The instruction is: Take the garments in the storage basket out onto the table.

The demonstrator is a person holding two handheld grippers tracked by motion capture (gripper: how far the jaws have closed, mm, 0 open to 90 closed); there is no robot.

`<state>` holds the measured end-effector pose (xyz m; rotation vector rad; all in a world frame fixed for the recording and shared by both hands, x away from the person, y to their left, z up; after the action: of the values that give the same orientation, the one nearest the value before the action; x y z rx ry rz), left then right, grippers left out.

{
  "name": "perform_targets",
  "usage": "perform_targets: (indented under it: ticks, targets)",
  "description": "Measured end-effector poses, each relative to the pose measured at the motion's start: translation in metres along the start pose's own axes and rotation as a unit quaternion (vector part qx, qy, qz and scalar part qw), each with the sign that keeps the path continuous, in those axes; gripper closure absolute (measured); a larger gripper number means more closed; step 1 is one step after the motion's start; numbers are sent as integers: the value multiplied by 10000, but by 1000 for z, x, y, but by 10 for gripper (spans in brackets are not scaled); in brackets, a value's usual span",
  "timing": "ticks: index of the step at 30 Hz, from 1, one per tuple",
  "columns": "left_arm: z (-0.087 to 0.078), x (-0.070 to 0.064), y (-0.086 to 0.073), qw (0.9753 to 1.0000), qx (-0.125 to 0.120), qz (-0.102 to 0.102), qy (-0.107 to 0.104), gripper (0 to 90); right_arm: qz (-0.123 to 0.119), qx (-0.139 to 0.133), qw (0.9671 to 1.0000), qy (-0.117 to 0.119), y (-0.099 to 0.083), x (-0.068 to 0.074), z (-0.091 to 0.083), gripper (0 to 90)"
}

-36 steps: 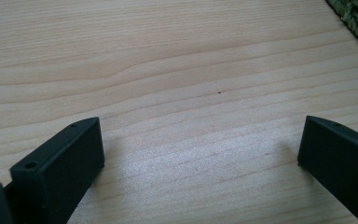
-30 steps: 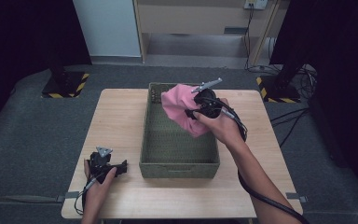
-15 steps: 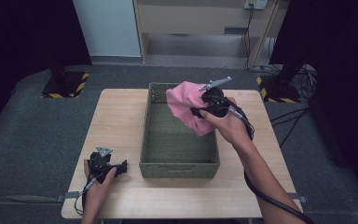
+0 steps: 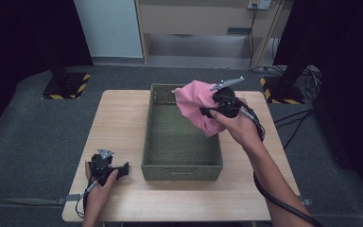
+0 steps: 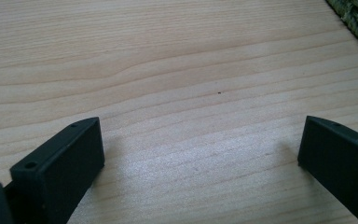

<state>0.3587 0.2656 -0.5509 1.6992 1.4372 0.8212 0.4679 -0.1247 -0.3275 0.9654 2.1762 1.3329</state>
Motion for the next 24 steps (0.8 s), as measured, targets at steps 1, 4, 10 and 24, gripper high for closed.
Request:
perform_targets:
  ticks: [1, 4, 10, 24]
  targets:
    - [0, 0, 0, 10000, 1, 2, -1, 0, 11, -6, 10000, -11, 0, -1, -1, 628]
    - [0, 0, 0, 10000, 1, 1, -1, 0, 22, -27, 10000, -24, -1, -3, -5, 628]
    - [0, 0, 0, 10000, 0, -1, 0, 0, 37, -55, 10000, -57, -2, -7, -9, 627]
    - [0, 0, 0, 10000, 0, -2, 0, 0, 154, -129, 9996, -189, -5, -19, -22, 624]
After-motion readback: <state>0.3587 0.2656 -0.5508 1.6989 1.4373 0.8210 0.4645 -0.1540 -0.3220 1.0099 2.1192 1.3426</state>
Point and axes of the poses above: each handheld gripper's, and its own axes: z roughly forward along the jaws, y roughly out of its top, x roughly to its left, the point moved 1 cm from there along z, roughly forward along the jaws, and after that the axes turned 15 degrees about -x, right-handed, at the moved point
